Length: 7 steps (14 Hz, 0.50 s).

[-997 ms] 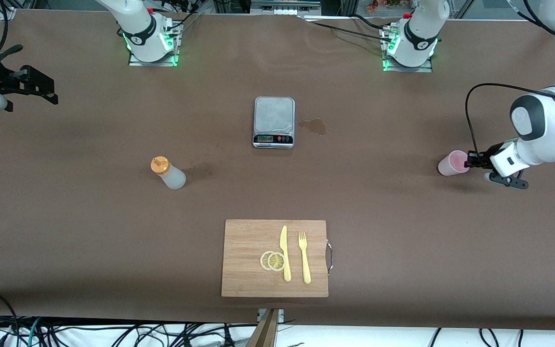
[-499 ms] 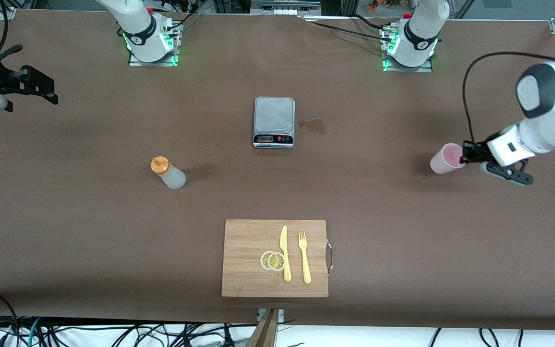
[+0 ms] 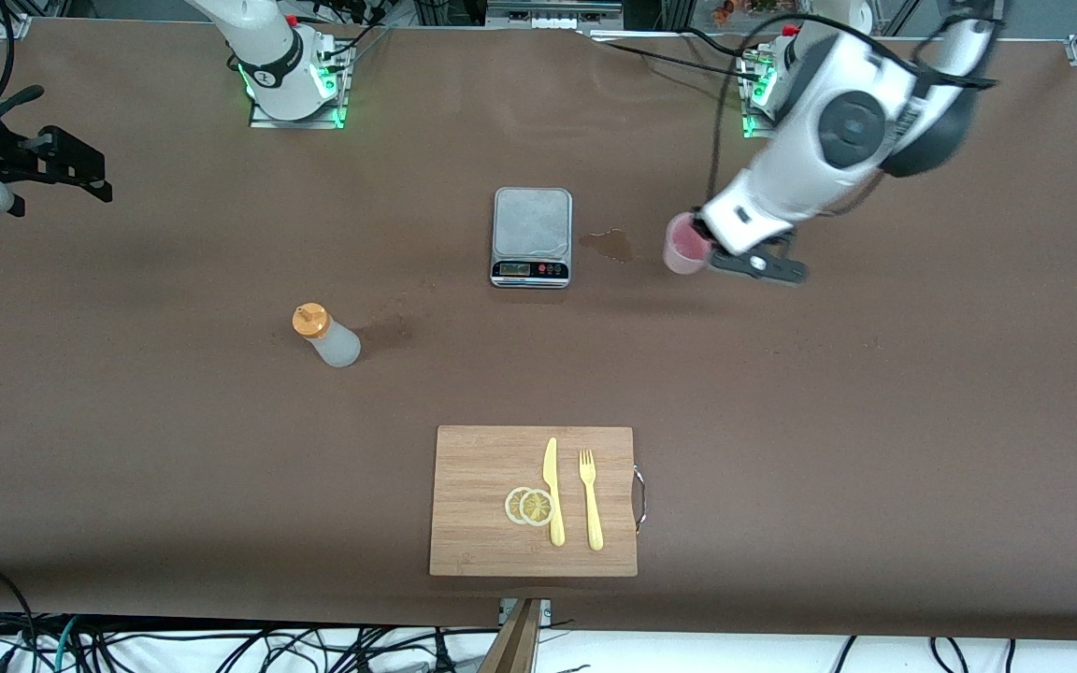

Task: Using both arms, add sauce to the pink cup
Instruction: 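Carry the pink cup with the left gripper onto the scale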

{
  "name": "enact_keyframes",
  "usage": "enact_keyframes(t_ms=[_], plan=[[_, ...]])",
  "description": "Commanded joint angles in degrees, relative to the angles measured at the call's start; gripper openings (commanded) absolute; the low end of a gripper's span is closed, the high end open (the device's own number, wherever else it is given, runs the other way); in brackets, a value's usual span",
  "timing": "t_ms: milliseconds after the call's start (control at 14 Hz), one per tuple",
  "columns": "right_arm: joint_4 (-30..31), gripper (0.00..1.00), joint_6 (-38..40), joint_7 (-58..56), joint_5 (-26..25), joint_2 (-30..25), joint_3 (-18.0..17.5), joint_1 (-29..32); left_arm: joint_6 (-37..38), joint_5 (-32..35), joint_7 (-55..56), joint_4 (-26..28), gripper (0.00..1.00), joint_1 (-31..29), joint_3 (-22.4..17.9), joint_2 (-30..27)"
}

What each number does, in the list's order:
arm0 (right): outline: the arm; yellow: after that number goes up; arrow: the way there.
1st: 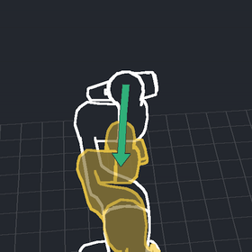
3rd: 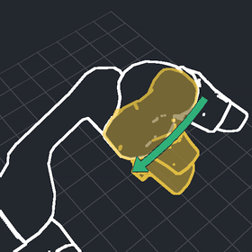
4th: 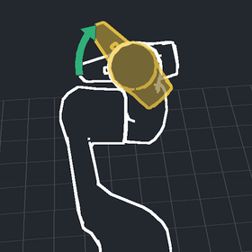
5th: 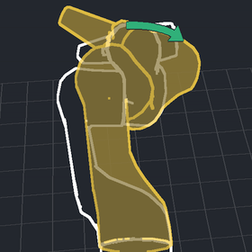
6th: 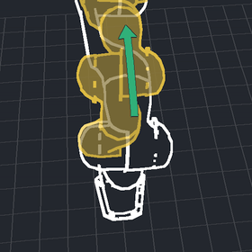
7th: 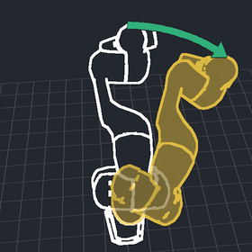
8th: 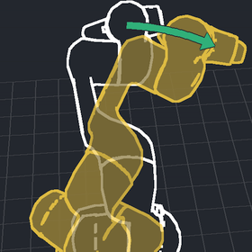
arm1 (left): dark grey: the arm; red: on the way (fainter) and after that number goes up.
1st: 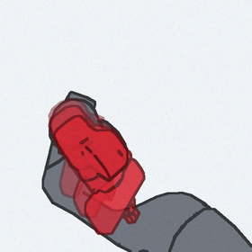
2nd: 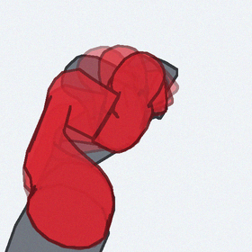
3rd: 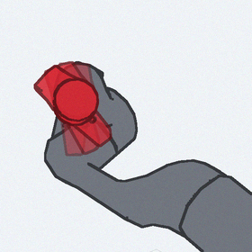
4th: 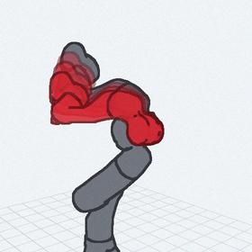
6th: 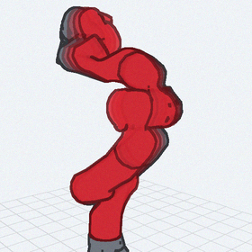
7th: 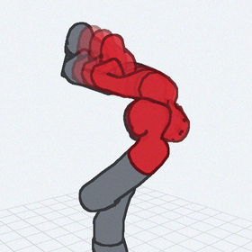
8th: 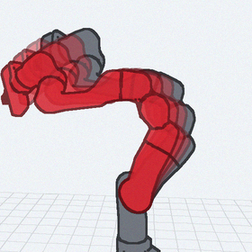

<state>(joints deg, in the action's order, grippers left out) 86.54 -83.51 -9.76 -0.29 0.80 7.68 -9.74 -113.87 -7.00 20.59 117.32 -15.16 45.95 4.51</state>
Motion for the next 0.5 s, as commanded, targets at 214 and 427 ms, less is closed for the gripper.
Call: enact_keyframes(t_ms=[214, 427], plan=[[0.7, 1.00, 0.3, -1.2, 0.5, -1.1, 0.3, 0.2, -16.9, 2.4, 22.4, 0.4, 0.00, 12.2, 5.0, 12.2], [0.7, 1.00, 0.2, -1.2, 0.5, -1.1, 0.3, 0.2, -19.0, 15.8, 35.4, 0.2, 0.00, 18.3, 4.7, 20.1]])
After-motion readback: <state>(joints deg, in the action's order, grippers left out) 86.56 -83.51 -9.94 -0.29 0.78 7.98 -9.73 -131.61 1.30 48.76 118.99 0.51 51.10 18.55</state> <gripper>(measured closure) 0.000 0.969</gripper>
